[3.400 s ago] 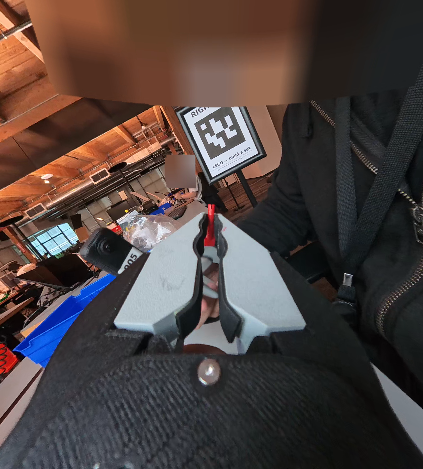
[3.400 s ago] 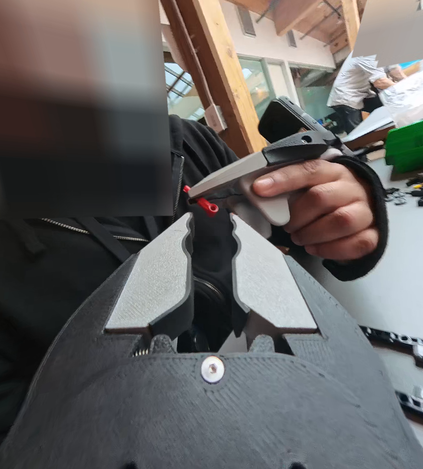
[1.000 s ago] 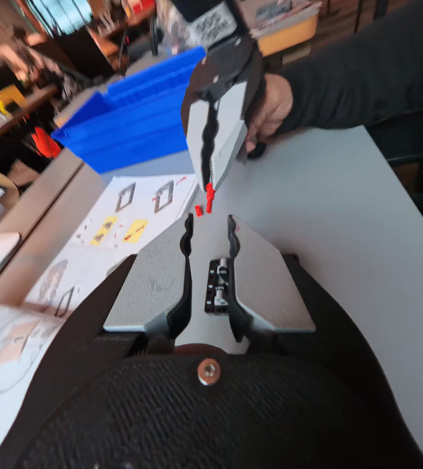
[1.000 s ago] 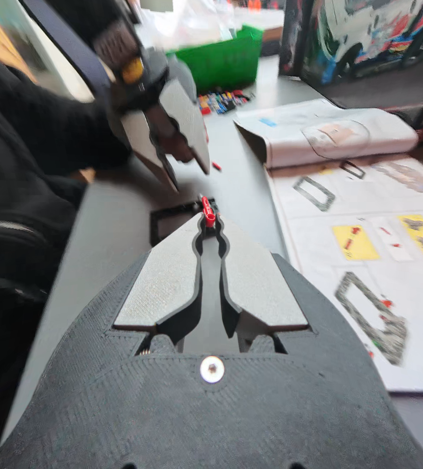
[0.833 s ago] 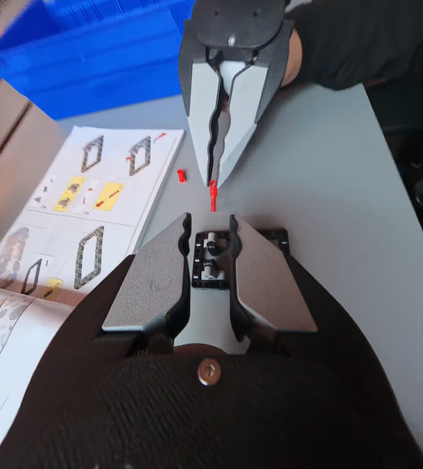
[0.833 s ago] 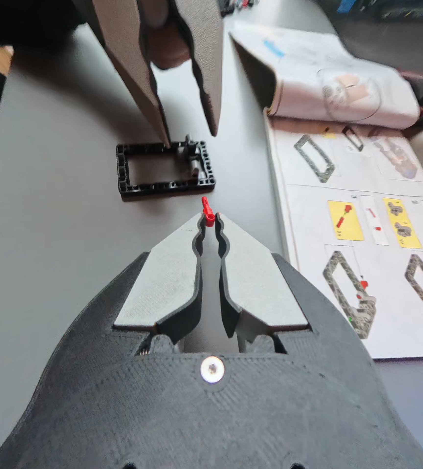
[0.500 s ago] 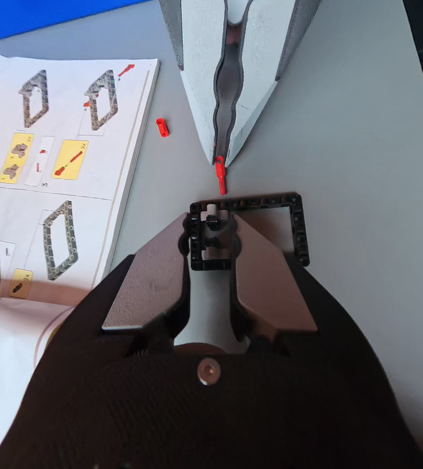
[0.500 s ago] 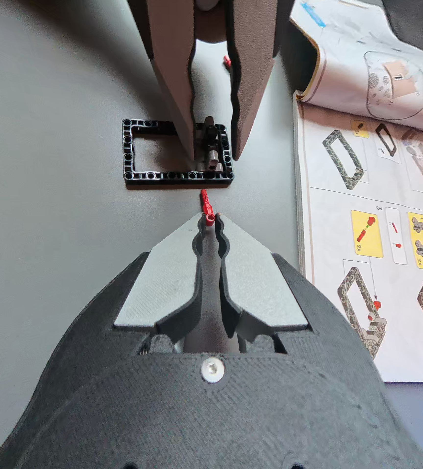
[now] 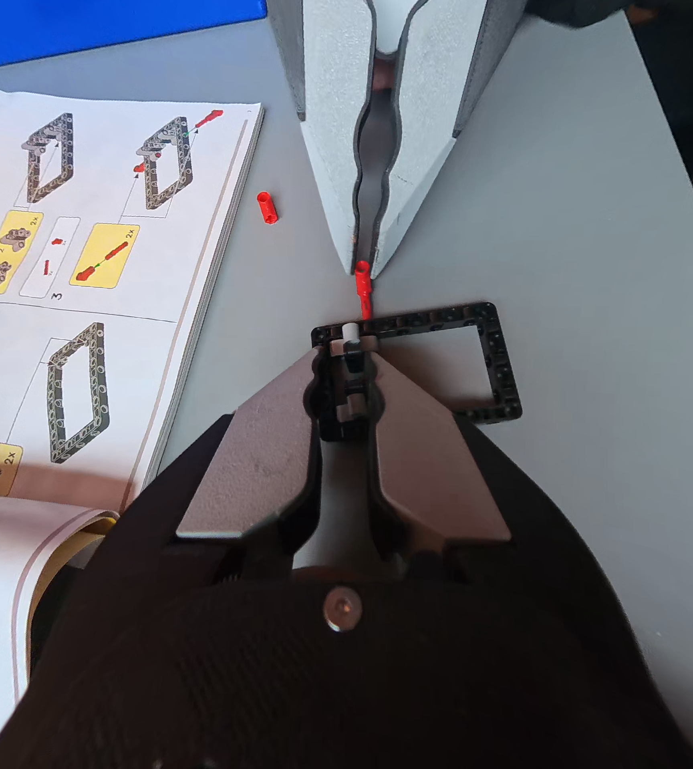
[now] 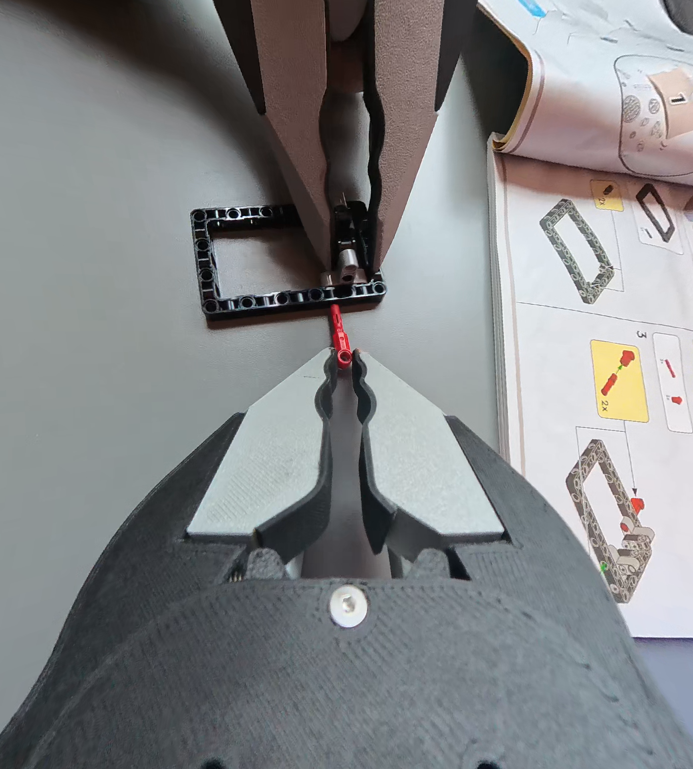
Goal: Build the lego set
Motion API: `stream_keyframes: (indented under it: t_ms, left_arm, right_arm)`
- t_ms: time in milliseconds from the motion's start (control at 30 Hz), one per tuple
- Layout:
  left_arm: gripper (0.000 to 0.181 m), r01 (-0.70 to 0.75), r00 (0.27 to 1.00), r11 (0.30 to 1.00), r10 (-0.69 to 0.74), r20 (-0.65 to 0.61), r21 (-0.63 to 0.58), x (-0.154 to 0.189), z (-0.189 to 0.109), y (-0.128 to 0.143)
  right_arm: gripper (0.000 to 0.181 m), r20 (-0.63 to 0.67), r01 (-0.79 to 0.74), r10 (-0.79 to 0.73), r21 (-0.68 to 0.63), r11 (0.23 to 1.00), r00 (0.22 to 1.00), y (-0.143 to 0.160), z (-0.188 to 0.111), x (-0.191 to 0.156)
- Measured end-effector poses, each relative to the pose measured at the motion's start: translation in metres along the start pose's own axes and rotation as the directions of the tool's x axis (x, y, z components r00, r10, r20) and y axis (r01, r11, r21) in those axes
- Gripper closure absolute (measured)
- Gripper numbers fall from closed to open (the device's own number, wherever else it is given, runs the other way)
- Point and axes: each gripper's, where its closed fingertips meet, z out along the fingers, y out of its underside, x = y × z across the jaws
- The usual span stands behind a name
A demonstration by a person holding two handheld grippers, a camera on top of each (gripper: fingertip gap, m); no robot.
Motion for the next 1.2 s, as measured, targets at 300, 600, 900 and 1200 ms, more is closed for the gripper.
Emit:
stream_keyframes:
  t_ms: [300,600,900,1200]
  left_arm:
    - [0.158,-0.006,1.000,1.000,0.006,0.011,0.000,0.001,0.001,0.000]
    - [0.158,-0.012,0.999,1.000,0.013,0.041,-0.005,-0.001,0.002,0.000]
    - [0.158,0.005,0.997,1.000,-0.003,0.077,-0.014,-0.001,0.002,0.000]
    - [0.158,0.023,0.992,0.999,-0.020,0.121,-0.027,-0.001,0.002,0.001]
  right_arm:
    - [0.177,0.004,0.020,-0.020,-0.004,1.000,1.000,-0.001,0.002,-0.001]
    - [0.177,-0.010,0.009,-0.009,-0.020,1.000,1.000,-0.002,0.003,0.002]
    - [0.177,-0.067,0.055,-0.059,-0.067,0.996,0.996,-0.004,0.002,0.004]
    - [0.179,0.026,-0.002,0.003,-0.059,0.998,1.000,-0.006,0.002,-0.009]
